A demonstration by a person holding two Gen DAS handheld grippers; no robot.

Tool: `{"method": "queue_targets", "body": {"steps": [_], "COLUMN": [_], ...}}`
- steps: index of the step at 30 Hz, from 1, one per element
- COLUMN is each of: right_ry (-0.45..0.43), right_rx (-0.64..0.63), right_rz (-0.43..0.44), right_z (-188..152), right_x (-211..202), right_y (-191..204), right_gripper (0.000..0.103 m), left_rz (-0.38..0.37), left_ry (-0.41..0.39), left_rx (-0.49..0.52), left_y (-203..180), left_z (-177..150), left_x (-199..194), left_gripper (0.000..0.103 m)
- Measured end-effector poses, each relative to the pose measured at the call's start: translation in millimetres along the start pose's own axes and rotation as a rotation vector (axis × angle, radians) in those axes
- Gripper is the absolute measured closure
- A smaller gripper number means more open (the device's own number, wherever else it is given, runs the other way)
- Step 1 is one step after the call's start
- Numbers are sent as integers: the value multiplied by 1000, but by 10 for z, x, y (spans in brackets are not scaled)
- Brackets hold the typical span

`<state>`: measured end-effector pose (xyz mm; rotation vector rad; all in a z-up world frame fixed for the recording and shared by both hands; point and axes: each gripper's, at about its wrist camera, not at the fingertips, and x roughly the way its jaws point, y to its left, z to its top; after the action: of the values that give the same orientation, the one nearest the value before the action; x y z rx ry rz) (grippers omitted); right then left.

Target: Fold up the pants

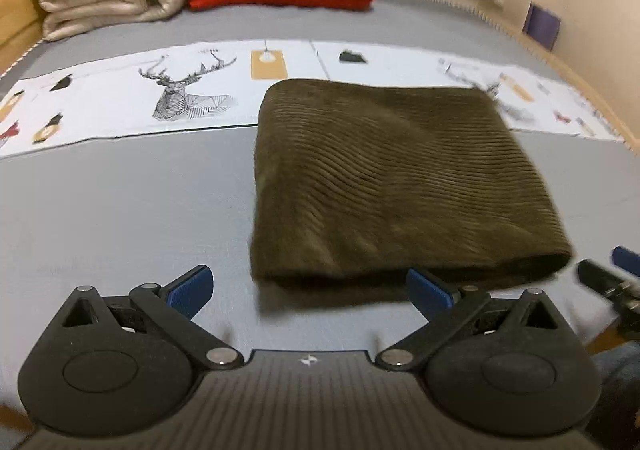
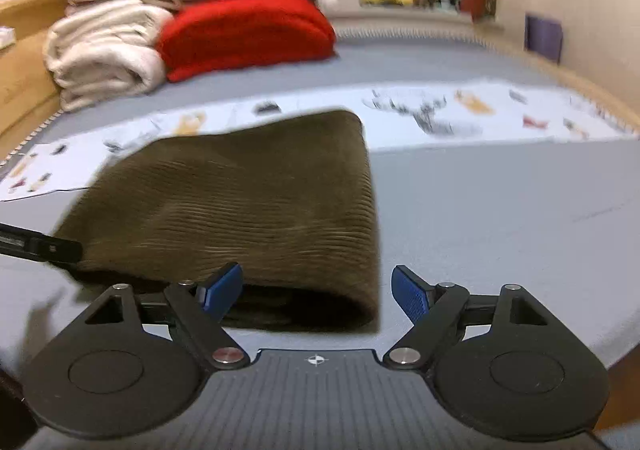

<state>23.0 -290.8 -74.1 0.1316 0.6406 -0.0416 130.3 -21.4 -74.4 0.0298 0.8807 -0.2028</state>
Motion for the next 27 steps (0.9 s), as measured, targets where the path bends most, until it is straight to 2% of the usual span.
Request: {"method": "queue_targets", "body": {"steps": [4,7,13,23,27], "right_ry": [37,28,-8,16,14], "right_rx": [-26,-16,-60,-35,-44], "right_rz": [-9,-9,-39,-84,-88], "right_z": [-135,-234,-242,-247,-226], "right_x": [-156,-280,-458,-434,-411], "right_y": [236,280,344,377,416], "right_gripper": [17,17,17,17,17], "left_rz": [18,49,59,21,33], "left_ry": [-36,-59,-97,-64,-71], "left_rx": [-43,-20,53,36,38], "left_y": [-109,-179,-292,-246,-234], "left_z": [-294,-421,-448,-428,-421], "left_x": [-244,-302,-327,-252,-262], "left_gripper": [0,0,0,0,0]}}
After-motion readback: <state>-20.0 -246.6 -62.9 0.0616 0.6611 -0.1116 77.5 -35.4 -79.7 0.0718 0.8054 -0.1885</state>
